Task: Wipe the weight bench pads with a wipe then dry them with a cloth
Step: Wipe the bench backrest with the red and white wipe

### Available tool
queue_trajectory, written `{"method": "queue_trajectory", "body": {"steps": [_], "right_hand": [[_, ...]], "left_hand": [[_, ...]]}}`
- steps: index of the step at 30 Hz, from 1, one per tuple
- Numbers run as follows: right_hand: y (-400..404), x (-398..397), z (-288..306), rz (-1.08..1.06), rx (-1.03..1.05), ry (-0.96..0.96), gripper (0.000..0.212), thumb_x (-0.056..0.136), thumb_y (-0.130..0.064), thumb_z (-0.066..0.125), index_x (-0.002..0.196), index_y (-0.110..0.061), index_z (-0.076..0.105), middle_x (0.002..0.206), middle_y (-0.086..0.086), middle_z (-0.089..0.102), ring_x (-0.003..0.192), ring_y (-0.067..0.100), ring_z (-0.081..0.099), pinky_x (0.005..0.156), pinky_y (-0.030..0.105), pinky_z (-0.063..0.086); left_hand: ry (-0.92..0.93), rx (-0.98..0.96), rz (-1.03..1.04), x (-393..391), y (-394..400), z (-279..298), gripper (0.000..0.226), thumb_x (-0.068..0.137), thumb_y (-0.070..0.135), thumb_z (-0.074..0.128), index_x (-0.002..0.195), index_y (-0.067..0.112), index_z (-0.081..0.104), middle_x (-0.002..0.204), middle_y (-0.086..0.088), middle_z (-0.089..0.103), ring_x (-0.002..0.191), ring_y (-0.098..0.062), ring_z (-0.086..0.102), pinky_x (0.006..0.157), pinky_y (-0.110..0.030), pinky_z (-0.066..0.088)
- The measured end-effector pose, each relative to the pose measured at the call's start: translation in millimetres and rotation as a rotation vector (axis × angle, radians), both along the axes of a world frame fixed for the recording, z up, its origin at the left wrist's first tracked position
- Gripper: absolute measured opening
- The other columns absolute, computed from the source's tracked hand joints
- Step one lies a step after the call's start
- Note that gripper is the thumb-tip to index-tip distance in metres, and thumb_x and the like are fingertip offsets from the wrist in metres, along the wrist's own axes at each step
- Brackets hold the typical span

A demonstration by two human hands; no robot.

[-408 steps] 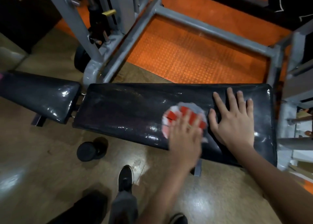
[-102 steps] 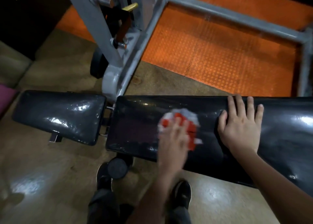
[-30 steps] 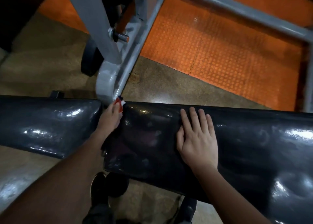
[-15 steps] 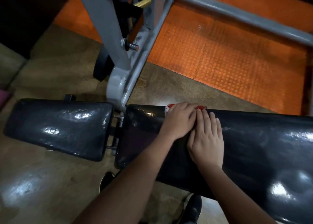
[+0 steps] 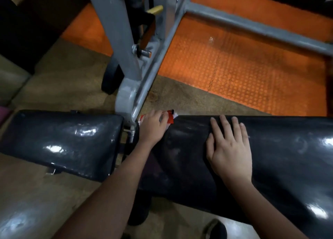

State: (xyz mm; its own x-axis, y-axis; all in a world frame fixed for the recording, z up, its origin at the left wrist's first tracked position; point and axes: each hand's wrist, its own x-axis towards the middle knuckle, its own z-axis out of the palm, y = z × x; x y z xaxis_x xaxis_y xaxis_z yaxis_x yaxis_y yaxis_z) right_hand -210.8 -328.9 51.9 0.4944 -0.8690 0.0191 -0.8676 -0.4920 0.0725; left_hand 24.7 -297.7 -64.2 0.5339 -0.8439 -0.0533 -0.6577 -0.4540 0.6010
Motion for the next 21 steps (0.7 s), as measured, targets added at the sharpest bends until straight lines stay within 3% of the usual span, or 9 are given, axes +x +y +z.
{"method": "queue_trajectory", "body": {"steps": [5, 11, 16, 21], "right_hand": [[4, 0, -3, 0.005, -0.05, -0.051, 0.055, 0.102, -0.038, 0.036, 0.149, -0.016, 0.053, 0.155, 0.012, 0.049, 0.15, 0.035, 0.035, 0.127, 0.048, 0.02], [7, -3, -3, 0.007, -0.093, -0.069, 0.056, 0.101, -0.038, 0.033, 0.146, -0.015, 0.057, 0.151, 0.013, 0.054, 0.148, 0.035, 0.038, 0.126, 0.048, 0.022], [7, -5, -7, 0.019, -0.118, -0.08, 0.056, 0.101, -0.038, 0.033, 0.143, -0.015, 0.06, 0.147, 0.013, 0.057, 0.145, 0.036, 0.041, 0.125, 0.049, 0.026], [8, -6, -13, 0.029, -0.141, -0.071, 0.058, 0.1, -0.039, 0.029, 0.142, -0.016, 0.061, 0.147, 0.012, 0.058, 0.144, 0.037, 0.044, 0.123, 0.049, 0.028]], "left_hand": [[-0.178, 0.035, -0.1, 4, 0, -16, 0.02, 0.091, 0.032, 0.055, 0.102, 0.019, 0.067, 0.102, 0.003, 0.066, 0.096, -0.021, 0.056, 0.069, -0.027, 0.015], [-0.162, 0.079, -0.149, 6, 2, -21, 0.038, 0.091, 0.044, 0.036, 0.108, 0.022, 0.061, 0.109, 0.003, 0.064, 0.105, -0.022, 0.056, 0.073, -0.031, 0.026], [-0.046, 0.035, -0.116, -2, 5, -2, 0.03, 0.101, 0.033, 0.044, 0.118, 0.017, 0.063, 0.122, -0.005, 0.062, 0.116, -0.026, 0.053, 0.084, -0.033, 0.032], [-0.098, 0.108, -0.155, 1, 4, -11, 0.031, 0.1, 0.035, 0.042, 0.121, 0.02, 0.059, 0.126, -0.003, 0.059, 0.119, -0.028, 0.051, 0.08, -0.031, 0.025]]}}
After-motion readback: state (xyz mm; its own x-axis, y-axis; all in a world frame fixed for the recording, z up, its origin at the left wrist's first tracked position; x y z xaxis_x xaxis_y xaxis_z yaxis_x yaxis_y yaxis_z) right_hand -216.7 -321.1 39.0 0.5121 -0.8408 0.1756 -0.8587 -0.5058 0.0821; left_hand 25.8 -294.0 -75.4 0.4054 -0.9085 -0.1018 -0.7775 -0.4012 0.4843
